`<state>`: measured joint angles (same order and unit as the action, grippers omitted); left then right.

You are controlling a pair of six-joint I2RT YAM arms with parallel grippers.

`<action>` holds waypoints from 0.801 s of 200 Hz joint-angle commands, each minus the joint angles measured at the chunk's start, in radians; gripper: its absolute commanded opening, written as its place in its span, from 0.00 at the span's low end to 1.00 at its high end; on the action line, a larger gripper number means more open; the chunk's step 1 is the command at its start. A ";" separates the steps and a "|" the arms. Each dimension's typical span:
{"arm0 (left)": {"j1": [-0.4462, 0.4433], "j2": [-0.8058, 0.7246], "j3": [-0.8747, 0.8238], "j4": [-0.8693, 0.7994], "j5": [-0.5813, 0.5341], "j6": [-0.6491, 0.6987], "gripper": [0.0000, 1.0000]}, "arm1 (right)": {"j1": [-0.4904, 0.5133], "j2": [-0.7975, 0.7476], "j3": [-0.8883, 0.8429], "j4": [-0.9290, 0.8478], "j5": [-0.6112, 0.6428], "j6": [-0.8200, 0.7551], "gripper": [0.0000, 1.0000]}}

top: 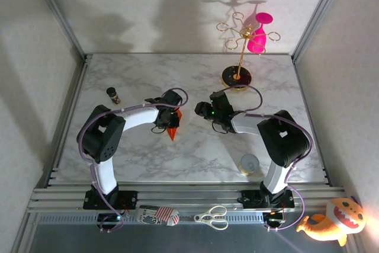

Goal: Fold a paper plane with a square sheet of paper (pick it up from the middle)
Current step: Move the paper plane to the top-center of the table.

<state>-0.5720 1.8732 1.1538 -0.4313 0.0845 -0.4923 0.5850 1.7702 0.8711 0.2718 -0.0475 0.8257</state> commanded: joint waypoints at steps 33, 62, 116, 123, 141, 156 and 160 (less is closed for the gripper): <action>-0.002 0.022 0.038 -0.037 -0.018 -0.001 0.25 | -0.003 -0.031 -0.002 -0.017 0.017 -0.005 0.56; -0.002 0.010 0.039 -0.030 -0.023 -0.009 0.30 | -0.004 -0.016 0.008 -0.017 0.003 -0.005 0.56; -0.002 -0.022 0.041 -0.017 -0.034 -0.024 0.37 | -0.004 0.005 0.017 -0.013 -0.025 -0.004 0.56; -0.002 -0.023 0.041 -0.017 -0.039 -0.025 0.37 | -0.003 0.008 0.019 -0.014 -0.029 -0.005 0.56; 0.000 -0.032 0.041 -0.016 -0.051 -0.031 0.36 | -0.002 0.014 0.022 -0.013 -0.036 -0.004 0.56; 0.000 -0.041 0.044 -0.016 -0.060 -0.035 0.35 | -0.002 0.017 0.023 -0.011 -0.041 -0.004 0.56; 0.000 -0.043 0.046 -0.016 -0.062 -0.036 0.35 | -0.003 0.019 0.023 -0.010 -0.043 -0.003 0.56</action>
<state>-0.5724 1.8759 1.1709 -0.4313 0.0654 -0.5045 0.5850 1.7695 0.8715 0.2714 -0.0753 0.8257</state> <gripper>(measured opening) 0.355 0.558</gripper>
